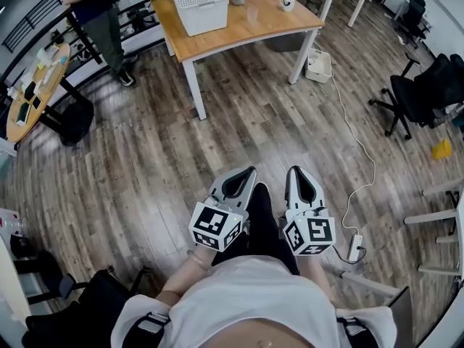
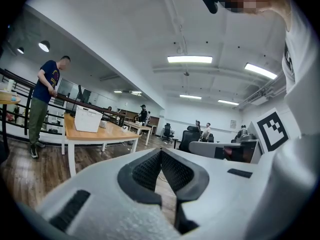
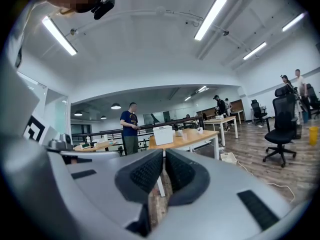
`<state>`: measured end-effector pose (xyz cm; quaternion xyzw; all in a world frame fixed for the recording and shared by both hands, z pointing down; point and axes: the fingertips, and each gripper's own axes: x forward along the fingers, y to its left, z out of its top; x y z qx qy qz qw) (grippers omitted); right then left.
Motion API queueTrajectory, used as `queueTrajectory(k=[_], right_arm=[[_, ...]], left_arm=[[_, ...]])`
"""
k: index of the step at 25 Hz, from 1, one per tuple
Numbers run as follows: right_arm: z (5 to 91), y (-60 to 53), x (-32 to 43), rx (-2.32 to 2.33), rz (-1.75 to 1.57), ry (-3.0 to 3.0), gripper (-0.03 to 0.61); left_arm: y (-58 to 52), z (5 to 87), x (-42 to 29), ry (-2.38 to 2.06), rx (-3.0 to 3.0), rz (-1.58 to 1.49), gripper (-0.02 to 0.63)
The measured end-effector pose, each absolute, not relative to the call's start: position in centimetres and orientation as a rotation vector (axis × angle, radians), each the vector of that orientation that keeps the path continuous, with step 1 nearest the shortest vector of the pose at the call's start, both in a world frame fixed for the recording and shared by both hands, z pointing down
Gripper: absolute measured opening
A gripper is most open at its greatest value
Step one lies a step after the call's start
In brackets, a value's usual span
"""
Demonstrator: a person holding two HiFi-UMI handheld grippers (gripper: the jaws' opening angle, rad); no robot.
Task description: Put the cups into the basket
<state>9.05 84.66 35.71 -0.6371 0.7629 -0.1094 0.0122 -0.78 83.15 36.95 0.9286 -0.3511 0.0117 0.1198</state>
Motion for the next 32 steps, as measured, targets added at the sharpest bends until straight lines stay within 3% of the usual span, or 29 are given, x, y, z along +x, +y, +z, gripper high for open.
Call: queueTrajectory(k=[15, 21, 32], right_arm=[[36.7, 74.5, 12.1, -1.955, -0.348, 2.428, 0.018], [36.7, 68.7, 13.5, -1.918, -0.376, 2.474, 0.069], [36.4, 58.7, 16.0, -1.831, -0.397, 2.551, 0.077]], left_arm=[[73.5, 37.7, 2.3, -1.084, 2.686, 0.026, 0.008], [67.8, 37.4, 4.9, -1.07, 2.689, 0.027, 0.008], [57.8, 36.7, 7.7, -1.149, 2.667, 0.021, 0.008]])
